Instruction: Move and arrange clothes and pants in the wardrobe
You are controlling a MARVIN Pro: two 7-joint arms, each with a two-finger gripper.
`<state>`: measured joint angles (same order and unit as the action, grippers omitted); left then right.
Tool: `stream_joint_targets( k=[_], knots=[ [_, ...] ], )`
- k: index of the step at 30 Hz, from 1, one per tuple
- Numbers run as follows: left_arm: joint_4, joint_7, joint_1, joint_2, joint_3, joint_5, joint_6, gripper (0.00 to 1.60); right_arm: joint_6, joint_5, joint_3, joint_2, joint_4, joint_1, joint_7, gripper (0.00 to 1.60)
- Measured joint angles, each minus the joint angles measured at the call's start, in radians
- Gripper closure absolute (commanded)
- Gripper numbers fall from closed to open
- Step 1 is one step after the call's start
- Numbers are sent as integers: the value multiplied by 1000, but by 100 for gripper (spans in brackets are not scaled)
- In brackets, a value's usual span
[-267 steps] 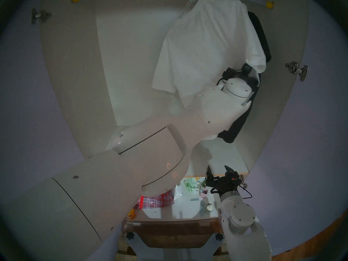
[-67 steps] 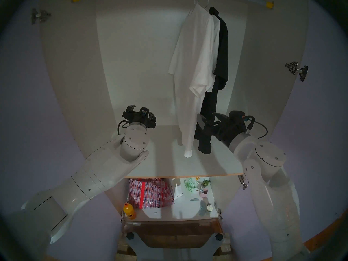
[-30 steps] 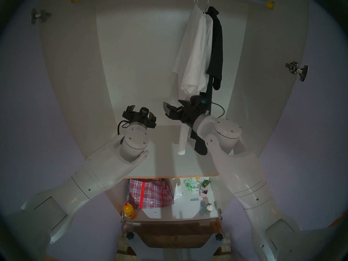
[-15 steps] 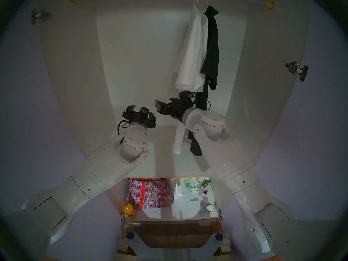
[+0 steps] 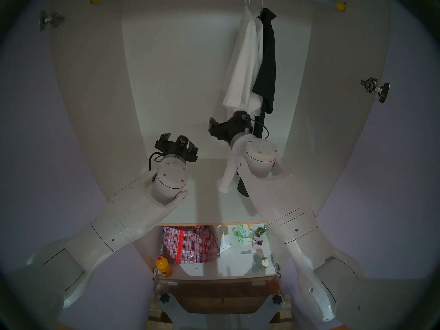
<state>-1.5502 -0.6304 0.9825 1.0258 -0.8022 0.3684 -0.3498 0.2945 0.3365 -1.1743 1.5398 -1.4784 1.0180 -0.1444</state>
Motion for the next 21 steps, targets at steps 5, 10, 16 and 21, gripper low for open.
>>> stream_joint_targets(
  k=[5,10,16,21],
  knots=[
    [0,0,0,0,0,0,0,0,125,132,23,-78,-34,4,168,0],
    [0,0,0,0,0,0,0,0,159,144,58,-85,-26,-15,280,0],
    [0,0,0,0,0,0,0,0,140,125,89,-47,83,-85,278,0],
    [1,-1,0,0,0,0,0,0,121,112,103,-25,242,-182,286,0]
  ],
)
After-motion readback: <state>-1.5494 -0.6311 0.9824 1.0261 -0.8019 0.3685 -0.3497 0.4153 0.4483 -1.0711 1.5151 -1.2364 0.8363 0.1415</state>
